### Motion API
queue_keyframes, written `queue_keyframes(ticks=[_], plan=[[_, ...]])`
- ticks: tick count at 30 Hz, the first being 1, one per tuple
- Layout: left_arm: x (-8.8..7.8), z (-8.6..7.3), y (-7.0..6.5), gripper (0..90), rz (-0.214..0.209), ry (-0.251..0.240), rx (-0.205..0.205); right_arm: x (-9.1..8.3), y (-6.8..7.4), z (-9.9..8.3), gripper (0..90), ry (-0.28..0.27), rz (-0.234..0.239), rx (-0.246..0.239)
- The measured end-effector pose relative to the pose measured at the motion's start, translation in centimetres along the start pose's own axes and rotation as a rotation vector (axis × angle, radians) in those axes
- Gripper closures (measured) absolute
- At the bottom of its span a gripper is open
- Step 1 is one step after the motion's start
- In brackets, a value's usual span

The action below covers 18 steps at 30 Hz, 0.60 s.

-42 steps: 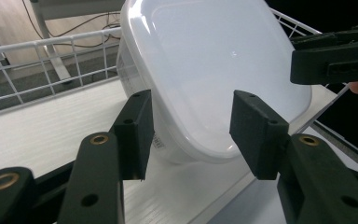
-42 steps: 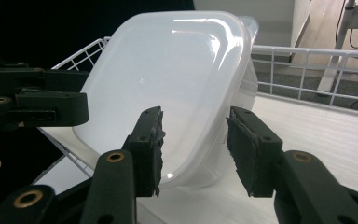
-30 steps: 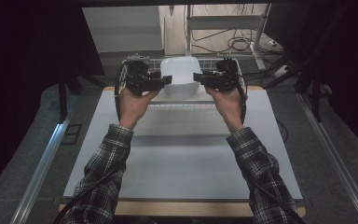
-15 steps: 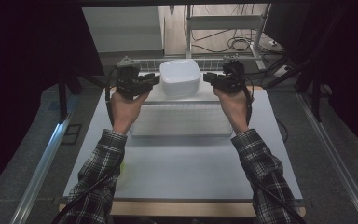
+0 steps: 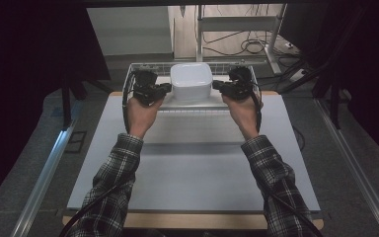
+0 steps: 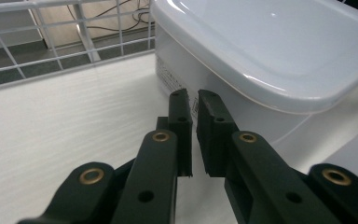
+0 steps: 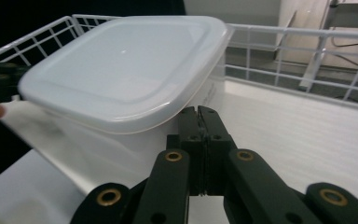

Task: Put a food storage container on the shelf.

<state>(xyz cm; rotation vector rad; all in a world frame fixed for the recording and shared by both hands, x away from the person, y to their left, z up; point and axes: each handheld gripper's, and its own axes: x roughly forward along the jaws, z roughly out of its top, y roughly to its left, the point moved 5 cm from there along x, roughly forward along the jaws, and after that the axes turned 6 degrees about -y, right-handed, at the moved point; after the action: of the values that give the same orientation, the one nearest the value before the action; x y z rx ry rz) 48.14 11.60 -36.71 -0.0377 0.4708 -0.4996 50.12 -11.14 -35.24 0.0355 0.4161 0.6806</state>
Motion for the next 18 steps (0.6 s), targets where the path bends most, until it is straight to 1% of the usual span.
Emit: queue_keyframes(ticks=[1, 2, 4, 5, 6, 10, 13, 16, 17, 18], plan=[[0.0, 0.0, 0.1, 85.4, -0.002, 0.000, -0.003, -0.1, 0.2, -0.1, 89.7, -0.001, 0.009, 0.000], [0.0, 0.0, 0.1, 85.6, -0.002, 0.000, -0.003, -0.2, 0.3, -0.2, 89.7, 0.000, 0.010, -0.006], [0.1, 0.1, 0.2, 85.7, -0.004, -0.003, -0.016, -0.3, 0.4, -0.3, 89.7, 0.002, 0.009, -0.010], [0.1, 0.0, 0.2, 85.9, -0.004, -0.005, -0.017, -0.3, 0.6, -0.5, 89.8, 0.006, 0.016, -0.010], [0.1, 0.0, 0.3, 85.8, -0.003, 0.000, -0.009, -0.3, 0.6, -0.5, 89.7, 0.006, 0.014, -0.013], [-0.1, 0.1, 0.2, 82.5, -0.007, -0.008, -0.006, -0.4, 0.6, -0.4, 88.0, 0.003, 0.003, -0.021], [-1.1, -0.1, 0.2, 81.2, 0.019, -0.004, 0.057, -0.8, 0.7, -0.5, 85.8, -0.004, 0.003, -0.033], [-2.3, -0.5, 0.3, 79.0, 0.003, -0.018, 0.065, -1.8, 1.0, -0.8, 82.6, -0.017, 0.016, -0.054], [-2.9, -0.9, 0.2, 76.4, -0.019, -0.026, 0.070, -2.4, 1.2, -1.1, 80.0, -0.020, 0.017, -0.071], [-2.9, -0.9, 0.2, 75.4, -0.019, -0.026, 0.070, -2.4, 1.2, -1.1, 80.0, -0.020, 0.017, -0.071]])
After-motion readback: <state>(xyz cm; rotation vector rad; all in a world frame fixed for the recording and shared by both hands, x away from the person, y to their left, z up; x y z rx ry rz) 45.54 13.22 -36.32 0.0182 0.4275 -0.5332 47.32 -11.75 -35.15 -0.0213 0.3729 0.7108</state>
